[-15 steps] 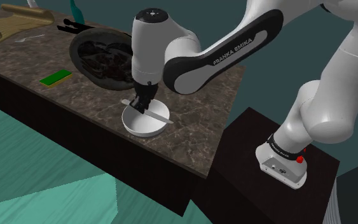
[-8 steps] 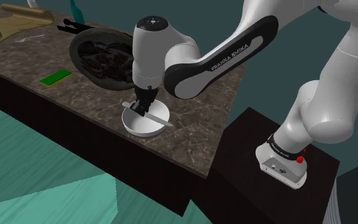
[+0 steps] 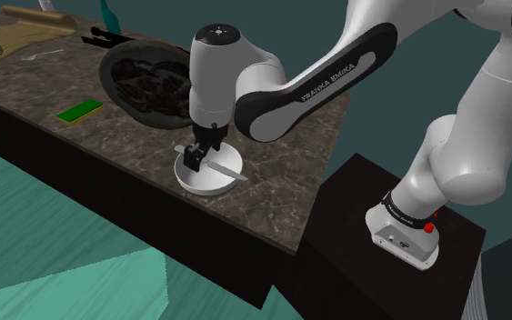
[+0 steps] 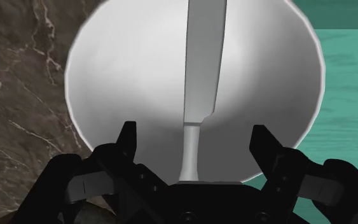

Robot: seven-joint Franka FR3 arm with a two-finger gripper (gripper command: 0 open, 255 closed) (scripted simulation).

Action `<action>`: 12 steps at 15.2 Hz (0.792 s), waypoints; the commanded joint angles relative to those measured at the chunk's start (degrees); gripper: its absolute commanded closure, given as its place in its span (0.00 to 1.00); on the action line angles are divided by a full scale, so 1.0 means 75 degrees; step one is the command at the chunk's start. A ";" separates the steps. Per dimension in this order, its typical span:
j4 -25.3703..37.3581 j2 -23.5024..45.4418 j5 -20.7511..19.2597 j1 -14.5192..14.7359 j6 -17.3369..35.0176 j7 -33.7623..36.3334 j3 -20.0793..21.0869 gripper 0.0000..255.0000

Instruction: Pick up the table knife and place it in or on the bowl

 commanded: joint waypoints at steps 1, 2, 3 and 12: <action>-0.0010 -0.0001 -0.0002 0.0001 0.0007 0.0005 0.0001 0.00; 0.0024 -0.0190 0.0119 -0.0004 -0.0200 -0.0076 0.0033 0.00; 0.0069 -0.0372 0.0234 -0.0008 -0.0411 -0.0152 0.0062 0.00; 0.0176 -0.0677 0.0420 0.0000 -0.0799 -0.0276 0.0095 0.00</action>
